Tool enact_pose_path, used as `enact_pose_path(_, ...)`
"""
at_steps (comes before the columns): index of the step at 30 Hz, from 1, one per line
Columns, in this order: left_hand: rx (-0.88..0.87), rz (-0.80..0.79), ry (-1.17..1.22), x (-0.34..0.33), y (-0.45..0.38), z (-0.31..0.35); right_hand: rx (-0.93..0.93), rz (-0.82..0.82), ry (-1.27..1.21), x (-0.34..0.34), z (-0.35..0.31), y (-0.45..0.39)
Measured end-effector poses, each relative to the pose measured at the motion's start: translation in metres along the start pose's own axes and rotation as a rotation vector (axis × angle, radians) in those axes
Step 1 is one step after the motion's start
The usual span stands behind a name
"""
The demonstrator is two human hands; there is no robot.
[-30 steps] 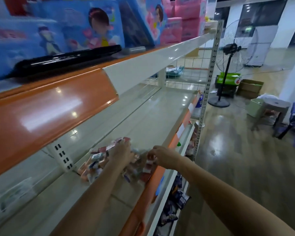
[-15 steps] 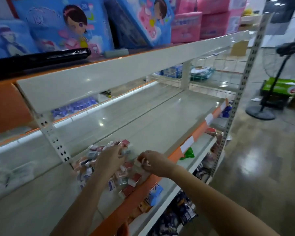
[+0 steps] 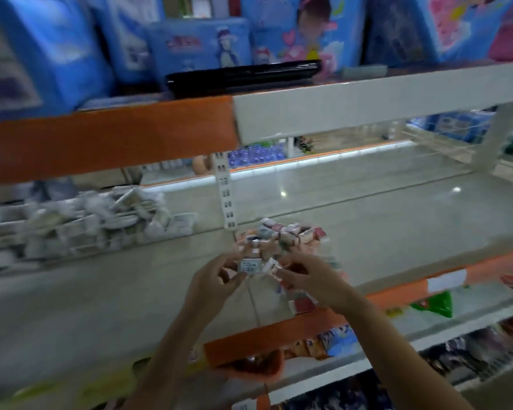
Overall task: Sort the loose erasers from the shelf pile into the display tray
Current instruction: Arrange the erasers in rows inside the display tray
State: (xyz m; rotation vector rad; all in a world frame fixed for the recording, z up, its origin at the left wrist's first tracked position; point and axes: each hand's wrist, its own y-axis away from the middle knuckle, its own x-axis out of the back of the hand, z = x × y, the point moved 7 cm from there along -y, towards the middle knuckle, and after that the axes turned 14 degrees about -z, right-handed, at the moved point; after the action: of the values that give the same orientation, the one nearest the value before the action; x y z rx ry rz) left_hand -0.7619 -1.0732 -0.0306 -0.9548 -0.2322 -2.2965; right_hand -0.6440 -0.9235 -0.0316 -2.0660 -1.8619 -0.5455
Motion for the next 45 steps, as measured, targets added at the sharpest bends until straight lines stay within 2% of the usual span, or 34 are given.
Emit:
enact_pose_path(4,0.053,0.077,0.063,0.045,0.046,-0.030,0.062,-0.138,-0.175,-0.053,-0.031,-0.030)
enact_pose_path(15,0.255,0.253,0.183,0.182,0.221,-0.150,0.141,-0.279,-0.420,-0.256,-0.141,-0.091)
enact_pose_path(21,0.375,0.320,0.221,0.254,0.305,-0.211,0.162,-0.358,-0.394,-0.372,-0.201,-0.116)
enact_pose_path(26,0.432,0.425,0.218,0.302,0.351,-0.260,0.164,-0.436,-0.347,-0.438,-0.242,-0.142)
enact_pose_path(31,0.432,0.490,0.299,0.342,0.373,-0.303,0.143,-0.508,-0.344,-0.491,-0.266,-0.182)
enact_pose_path(36,0.425,0.466,0.369,0.381,0.373,-0.349,0.152,-0.537,-0.277,-0.532,-0.287,-0.236)
enact_pose_path(41,0.453,0.446,0.397,0.426,0.375,-0.388,0.201,-0.588,-0.132,-0.567,-0.323,-0.283)
enact_pose_path(45,0.486,0.503,0.377,0.458,0.388,-0.420,0.234,-0.598,0.033,-0.596,-0.347,-0.310)
